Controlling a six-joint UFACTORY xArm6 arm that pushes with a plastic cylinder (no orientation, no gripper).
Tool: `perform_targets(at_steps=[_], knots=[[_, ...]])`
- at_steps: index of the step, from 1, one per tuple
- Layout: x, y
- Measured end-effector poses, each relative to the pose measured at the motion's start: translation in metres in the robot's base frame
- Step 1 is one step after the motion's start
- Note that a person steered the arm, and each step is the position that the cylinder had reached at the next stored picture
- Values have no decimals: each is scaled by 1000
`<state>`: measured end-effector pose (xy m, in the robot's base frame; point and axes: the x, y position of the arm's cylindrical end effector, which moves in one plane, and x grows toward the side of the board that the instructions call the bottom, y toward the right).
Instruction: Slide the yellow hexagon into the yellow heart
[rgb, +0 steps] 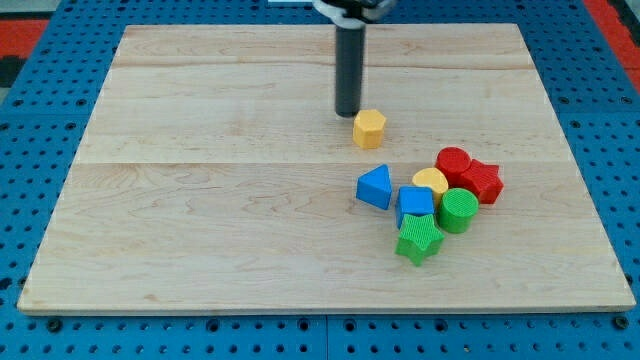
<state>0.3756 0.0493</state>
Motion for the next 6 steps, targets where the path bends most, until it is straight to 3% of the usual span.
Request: perform_targets(at_steps=[4,6], knots=[[52,28],[52,54]])
